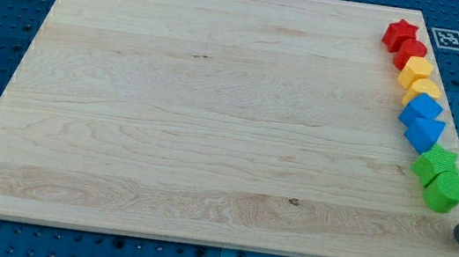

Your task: Move the green circle to the top of the board

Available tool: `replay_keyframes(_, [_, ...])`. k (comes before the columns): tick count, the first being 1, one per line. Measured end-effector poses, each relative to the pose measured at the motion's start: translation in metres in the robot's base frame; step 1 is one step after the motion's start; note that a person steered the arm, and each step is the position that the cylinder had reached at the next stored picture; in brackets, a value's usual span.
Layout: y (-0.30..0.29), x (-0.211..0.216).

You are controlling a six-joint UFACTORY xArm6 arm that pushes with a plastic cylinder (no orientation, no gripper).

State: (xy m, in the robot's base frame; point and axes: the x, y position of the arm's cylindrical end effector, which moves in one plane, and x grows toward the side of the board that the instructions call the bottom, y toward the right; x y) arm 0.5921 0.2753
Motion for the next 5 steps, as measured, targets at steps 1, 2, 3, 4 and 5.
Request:
replay_keyframes(1, [0.009, 0.0])
replay_keyframes(2, [0.027, -0.005])
replay_keyframes(3, [0.036, -0.029])
replay_keyframes(4, [0.022, -0.038])
replay_keyframes(5, [-0.005, -0.038])
